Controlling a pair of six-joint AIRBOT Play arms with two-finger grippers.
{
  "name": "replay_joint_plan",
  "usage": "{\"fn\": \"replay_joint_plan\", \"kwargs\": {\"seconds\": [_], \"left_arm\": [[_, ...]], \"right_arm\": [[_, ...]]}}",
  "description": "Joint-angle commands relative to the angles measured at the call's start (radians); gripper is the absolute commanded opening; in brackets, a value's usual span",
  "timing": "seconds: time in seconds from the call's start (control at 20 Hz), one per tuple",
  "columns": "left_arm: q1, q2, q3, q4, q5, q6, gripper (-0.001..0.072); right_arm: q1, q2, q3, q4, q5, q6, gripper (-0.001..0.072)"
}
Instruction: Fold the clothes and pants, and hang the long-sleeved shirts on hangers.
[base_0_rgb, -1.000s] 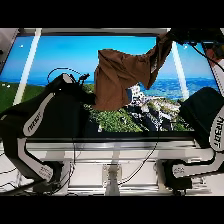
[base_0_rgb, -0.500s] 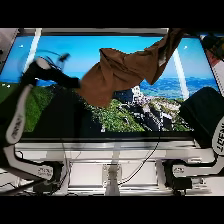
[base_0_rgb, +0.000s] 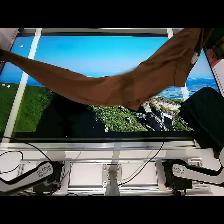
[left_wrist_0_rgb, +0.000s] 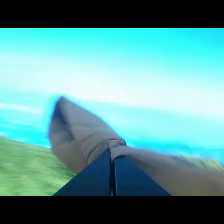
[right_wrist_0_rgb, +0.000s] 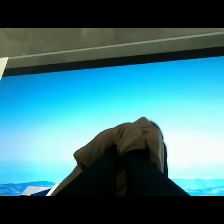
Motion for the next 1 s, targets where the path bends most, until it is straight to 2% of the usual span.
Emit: {"fn": "replay_joint_plan", "kwargs": {"seconds": [0.0,0.15,0.35,0.45,0.65,0.95], "left_arm": [[0.106,0.043,0.002,0.003,0.040,0.000,0.0015],[0.109,0.001,0.000,0.003,0.062,0.000,0.0014],[0.107,-0.104,0.000,0.002,0.100,-0.005,0.0014],[0.106,-0.167,0.001,-0.047,0.109,-0.016,0.0014],[0.070,-0.288,0.001,-0.201,0.127,-0.013,0.0014],[-0.014,-0.408,0.001,-0.200,0.181,-0.011,0.0014]], "right_arm": [[-0.005,0.016,-0.017,-0.011,0.046,-0.010,0.0030],[-0.005,0.006,-0.085,-0.069,0.012,-0.045,0.0029],[-0.005,-0.075,-0.145,-0.175,-0.086,-0.040,0.0029],[-0.005,-0.140,-0.160,-0.171,-0.190,-0.017,0.0030],[-0.004,-0.270,-0.159,-0.154,-0.373,0.103,0.0029],[-0.004,-0.391,-0.161,-0.154,-0.404,0.134,0.0030]]}}
